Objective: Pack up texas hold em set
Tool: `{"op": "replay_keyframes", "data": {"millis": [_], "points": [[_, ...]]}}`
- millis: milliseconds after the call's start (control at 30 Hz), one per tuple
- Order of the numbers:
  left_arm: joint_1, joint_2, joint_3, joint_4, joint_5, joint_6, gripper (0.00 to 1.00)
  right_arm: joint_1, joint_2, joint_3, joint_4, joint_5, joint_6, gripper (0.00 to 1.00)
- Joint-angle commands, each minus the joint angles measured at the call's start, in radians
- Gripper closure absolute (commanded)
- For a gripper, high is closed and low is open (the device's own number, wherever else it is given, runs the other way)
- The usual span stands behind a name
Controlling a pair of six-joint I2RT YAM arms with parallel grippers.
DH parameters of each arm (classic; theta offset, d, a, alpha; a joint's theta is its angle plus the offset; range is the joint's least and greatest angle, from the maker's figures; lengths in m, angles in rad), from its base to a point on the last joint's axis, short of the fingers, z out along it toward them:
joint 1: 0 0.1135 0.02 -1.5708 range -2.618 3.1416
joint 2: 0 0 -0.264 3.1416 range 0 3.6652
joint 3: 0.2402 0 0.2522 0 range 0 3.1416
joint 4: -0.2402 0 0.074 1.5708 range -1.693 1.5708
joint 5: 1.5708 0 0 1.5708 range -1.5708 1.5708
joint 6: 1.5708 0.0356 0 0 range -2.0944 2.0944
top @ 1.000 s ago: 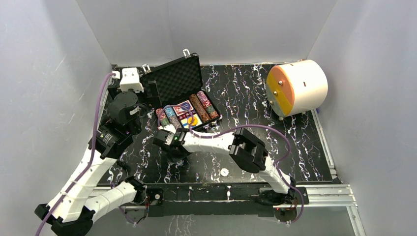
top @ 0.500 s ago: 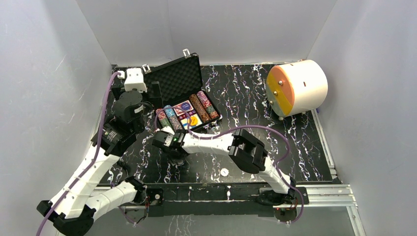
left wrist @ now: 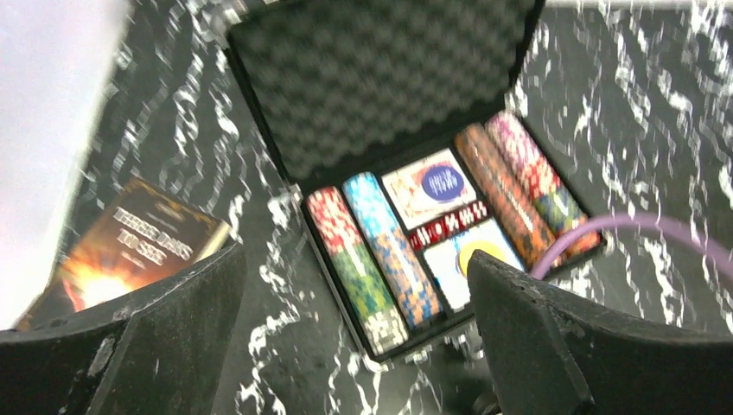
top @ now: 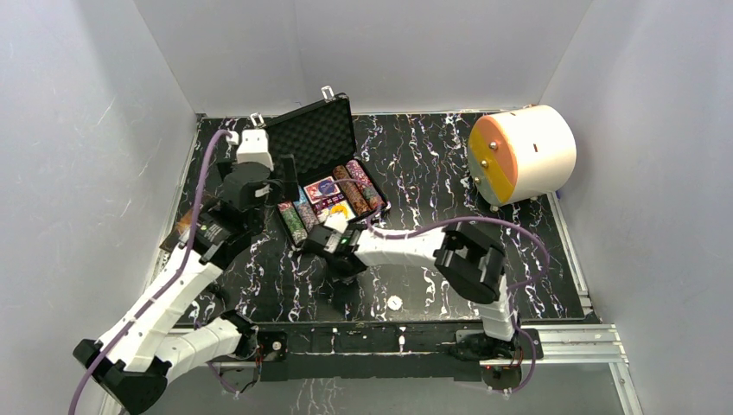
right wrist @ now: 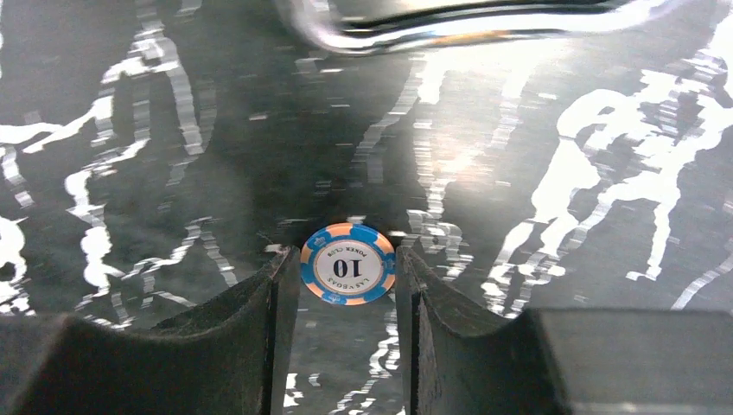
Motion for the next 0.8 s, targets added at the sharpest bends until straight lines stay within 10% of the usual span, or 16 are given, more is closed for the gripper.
{"op": "replay_keyframes", "data": {"millis": [0,767], "points": [[0.003,0.016,-0.109,-0.057,0.151,-0.125,0.02,-0.07,-0.144,-0.122,0.05,0.091,0.108,0.53],[-0.01,0.072,-0.629,0.511,0.996,-0.415,0.19,-0.315,-0.521,-0.494,0.401,-0.198,0.33,0.52]]}}
